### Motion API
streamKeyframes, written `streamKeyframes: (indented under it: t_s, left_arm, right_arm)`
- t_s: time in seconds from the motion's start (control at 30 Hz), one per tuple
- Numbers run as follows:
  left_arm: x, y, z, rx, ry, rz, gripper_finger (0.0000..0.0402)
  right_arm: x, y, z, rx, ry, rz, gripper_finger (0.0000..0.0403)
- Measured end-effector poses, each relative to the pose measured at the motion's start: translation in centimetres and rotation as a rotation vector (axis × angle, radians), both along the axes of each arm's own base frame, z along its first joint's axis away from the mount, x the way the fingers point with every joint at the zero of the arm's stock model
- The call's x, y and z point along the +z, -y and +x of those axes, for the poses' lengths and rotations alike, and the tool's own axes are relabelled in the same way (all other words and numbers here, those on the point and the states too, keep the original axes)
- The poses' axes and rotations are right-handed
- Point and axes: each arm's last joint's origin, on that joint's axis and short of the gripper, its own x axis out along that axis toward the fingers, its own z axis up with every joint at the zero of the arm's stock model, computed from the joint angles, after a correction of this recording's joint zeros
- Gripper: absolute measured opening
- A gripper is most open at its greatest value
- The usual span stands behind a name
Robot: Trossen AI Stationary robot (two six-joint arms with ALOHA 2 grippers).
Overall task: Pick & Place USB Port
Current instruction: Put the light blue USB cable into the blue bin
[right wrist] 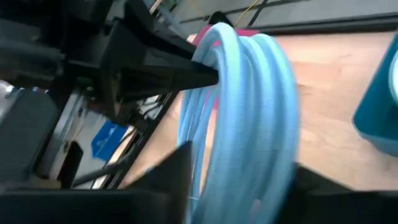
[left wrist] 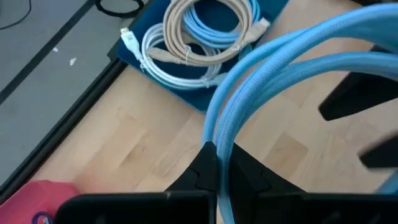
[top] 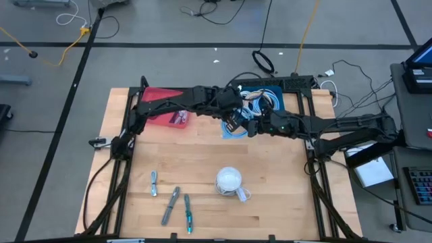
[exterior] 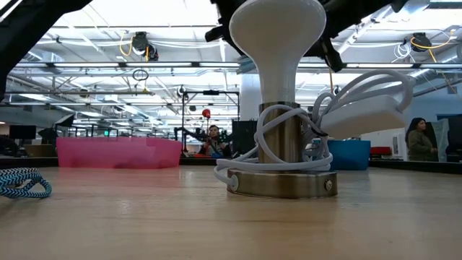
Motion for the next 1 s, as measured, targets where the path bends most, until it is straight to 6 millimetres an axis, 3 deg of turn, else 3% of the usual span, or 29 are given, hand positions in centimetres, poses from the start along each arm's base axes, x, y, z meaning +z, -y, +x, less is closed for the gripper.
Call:
streamKeyframes:
  t_s: [0.1,0.13,0.3,0.47,0.63,0.77,1.0]
  left_arm:
    - [0.2,-0.1,-0.7,-0.010,-0.043,-0.015,0.0011]
    - [0.2,-0.1,-1.0,-0.007,-0.062,-0.018,0.0014]
    - [1.0,0.0,-3.1,0.021,-0.158,-0.048,0.0045]
    - [1.9,0.6,-5.4,0.080,-0.267,-0.007,0.0039]
    - [2.3,2.1,-5.6,0.072,-0.230,-0.003,0.0006]
    - [3.2,3.2,-6.1,0.075,-0.196,0.015,0.0011]
    - [3.3,5.0,-6.0,0.057,-0.176,0.015,0.0004]
  right_arm:
    - [0.1,0.4,0.0,0.035,-0.006,-0.020,0.0048]
    - [0.1,0.7,0.0,0.043,-0.010,-0.036,0.0034]
    - [-0.1,2.6,-0.3,-0.008,-0.029,-0.042,0.0033]
    - [-0.2,5.3,-1.3,-0.206,-0.067,-0.072,0.0033]
    - [-0.4,7.1,-2.0,-0.258,-0.109,-0.089,0.0033]
    - [-0.8,8.1,-2.7,-0.295,-0.179,-0.111,0.0033]
    - [-3.4,9.1,-3.6,-0.297,-0.269,-0.121,0.0033]
